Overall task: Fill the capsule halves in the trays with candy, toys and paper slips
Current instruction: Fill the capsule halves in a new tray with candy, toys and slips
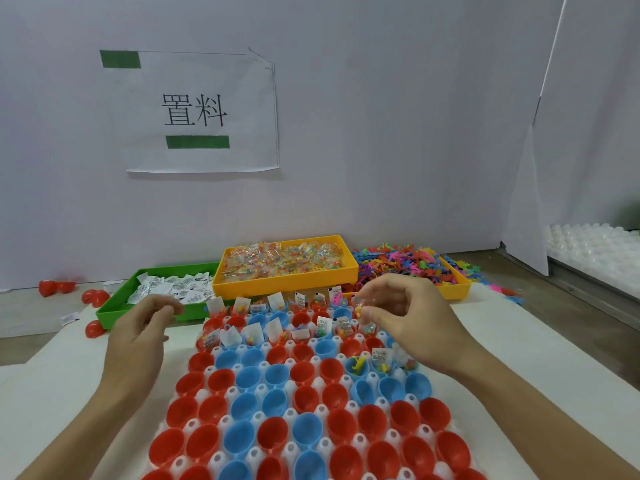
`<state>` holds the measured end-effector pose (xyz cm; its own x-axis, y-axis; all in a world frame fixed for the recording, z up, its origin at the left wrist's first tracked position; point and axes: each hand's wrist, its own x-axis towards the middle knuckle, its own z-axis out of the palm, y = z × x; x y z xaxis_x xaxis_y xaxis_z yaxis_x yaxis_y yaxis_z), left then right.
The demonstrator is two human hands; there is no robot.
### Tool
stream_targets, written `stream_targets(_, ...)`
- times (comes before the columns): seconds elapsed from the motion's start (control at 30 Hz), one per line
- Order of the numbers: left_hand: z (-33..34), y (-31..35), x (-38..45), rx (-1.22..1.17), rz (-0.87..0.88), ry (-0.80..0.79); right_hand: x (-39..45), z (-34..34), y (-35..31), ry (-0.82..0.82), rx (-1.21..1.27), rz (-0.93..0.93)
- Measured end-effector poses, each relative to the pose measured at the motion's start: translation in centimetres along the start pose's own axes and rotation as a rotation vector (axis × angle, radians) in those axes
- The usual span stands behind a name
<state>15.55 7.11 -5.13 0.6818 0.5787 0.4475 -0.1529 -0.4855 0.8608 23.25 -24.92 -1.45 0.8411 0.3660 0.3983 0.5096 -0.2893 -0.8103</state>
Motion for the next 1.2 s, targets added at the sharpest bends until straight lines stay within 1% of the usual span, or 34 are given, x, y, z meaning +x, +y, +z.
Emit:
stream_targets(0.07,0.0,2.5,-0.2,0.025,0.071,-0.067,0.0,0.0,0.0,-0.018,0.068,0.039)
stream_targets(0.1,0.2,4.0,-0.4,0.048,0.108,-0.129,0.0,0.1,-0.1,-0.025,0.089,0.053)
stream_targets(0.27,3.4,10.7,-2.5,0.211,0.231,-0.591,-0.3,0.5,-0.6,-0.06,0.139,0.042)
stream_targets(0.33,5.2,12.0,-3.3,0.218,0.249,-0.68,-0.4,0.6,-0.9,-0.059,0.167,0.018)
stream_targets(0.4,6.4,12.5,-3.9,0.178,0.238,-0.686,-0.5,0.6,-1.2,-0.055,0.186,-0.002)
stream_targets(0.53,7.3,12.1,-4.5,0.161,0.255,-0.594,-0.5,0.8,-1.5,-0.063,0.21,-0.021)
stream_targets(0.77,7.1,11.6,-4.4,0.057,0.249,-0.508,-0.9,1.2,-1.7,-0.13,0.309,-0.014)
stream_targets(0.9,7.1,11.6,-4.4,-0.005,0.25,-0.542,-0.9,1.1,-1.8,-0.119,0.301,-0.003)
stream_targets(1.1,7.4,11.7,-4.5,-0.13,0.219,-0.594,-1.0,0.9,-2.2,-0.153,0.31,-0.001)
stream_targets(1.2,7.5,11.7,-4.7,-0.127,0.219,-0.575,-1.0,1.0,-2.2,-0.153,0.288,0.0)
